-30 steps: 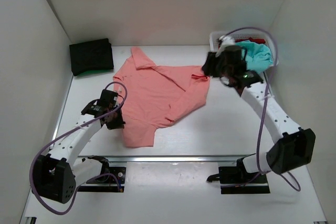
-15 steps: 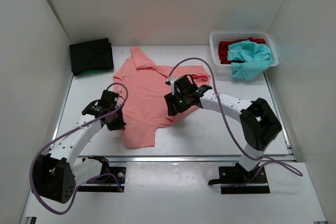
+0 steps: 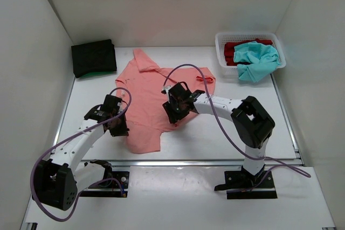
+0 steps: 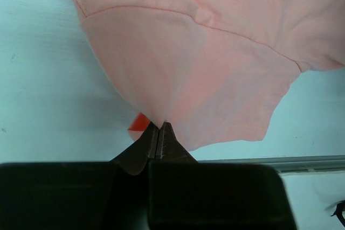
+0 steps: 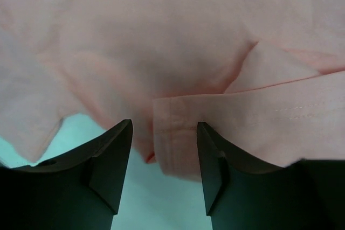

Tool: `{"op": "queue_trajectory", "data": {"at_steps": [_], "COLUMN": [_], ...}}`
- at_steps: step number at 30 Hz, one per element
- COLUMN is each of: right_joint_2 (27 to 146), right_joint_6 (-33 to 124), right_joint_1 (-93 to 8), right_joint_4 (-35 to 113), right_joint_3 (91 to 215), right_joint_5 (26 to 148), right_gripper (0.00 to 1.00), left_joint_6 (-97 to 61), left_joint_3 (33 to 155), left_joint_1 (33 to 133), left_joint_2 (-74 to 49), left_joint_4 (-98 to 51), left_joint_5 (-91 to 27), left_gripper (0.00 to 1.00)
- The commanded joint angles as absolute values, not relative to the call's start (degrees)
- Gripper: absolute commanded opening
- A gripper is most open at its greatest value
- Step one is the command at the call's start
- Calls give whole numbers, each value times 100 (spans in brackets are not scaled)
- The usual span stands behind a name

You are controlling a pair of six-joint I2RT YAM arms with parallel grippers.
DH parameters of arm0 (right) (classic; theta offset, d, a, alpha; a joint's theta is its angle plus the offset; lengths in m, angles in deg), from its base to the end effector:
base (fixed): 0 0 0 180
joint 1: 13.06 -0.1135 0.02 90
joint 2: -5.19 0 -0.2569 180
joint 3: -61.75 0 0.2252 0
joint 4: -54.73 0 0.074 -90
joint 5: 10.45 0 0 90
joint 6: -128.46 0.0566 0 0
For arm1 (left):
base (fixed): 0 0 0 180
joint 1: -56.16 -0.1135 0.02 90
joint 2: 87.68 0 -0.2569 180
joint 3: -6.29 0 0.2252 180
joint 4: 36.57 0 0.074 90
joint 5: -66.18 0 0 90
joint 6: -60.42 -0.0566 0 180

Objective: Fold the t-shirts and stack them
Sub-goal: Flatten out the tshirt

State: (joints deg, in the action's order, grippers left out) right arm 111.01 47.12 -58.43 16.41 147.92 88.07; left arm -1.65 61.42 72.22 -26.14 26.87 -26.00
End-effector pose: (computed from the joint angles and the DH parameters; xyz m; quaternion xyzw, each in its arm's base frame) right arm 0.2547 0.2700 0.1748 -0.3213 0.9033 0.1886 0.2127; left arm 0.1593 -0.0481 0.1916 -0.0985 0.9795 -0.0829 0.1552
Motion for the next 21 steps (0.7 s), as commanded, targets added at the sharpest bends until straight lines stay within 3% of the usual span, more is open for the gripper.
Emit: {"op": "queue_trajectory", "data": {"at_steps": [1,2,4,5,9,17,18,19,21], "right_joint_2": [11250,11259,11111,11040,10557,8861,8642,8275,8070], "right_joint_6": [4567,4593,4566,4549,4557,4945,4979,4884,4926], "right_joint_1": [-5920,-5912,-5886,-5877,-5622,-3470,-3181,-2430,-2047], "right_joint_4": [1521,1529,1494,1459,1108,352,221,80,52], "right_joint_3": [15033,15041,15033,15059,15480,15989,16069,16775,17043], "right_joint_5": [8290,8211,8183,8184,8394,9097,9220,9473,9423], "right_gripper": [40,32,3,1,0,0,0,0,0], "left_joint_6": [-163,-189,-198,-180,-198,-233,-207,-207,-268], "left_joint_3": [6051,6076,6085,6103,6444,7956,8297,9423,9994], "left_joint_1": [7286,7277,7321,7330,7304,6935,6874,6690,6619], "left_joint_2": [-2765,-2774,-2774,-2774,-2660,-2519,-2510,-2345,-2213], "left_joint_4": [2661,2670,2661,2644,2696,2986,3012,3073,3091], "left_joint_5": [-2699,-2664,-2603,-2585,-2576,-2023,-1970,-1421,-1181], "left_gripper": [0,0,0,0,0,0,0,0,0]}}
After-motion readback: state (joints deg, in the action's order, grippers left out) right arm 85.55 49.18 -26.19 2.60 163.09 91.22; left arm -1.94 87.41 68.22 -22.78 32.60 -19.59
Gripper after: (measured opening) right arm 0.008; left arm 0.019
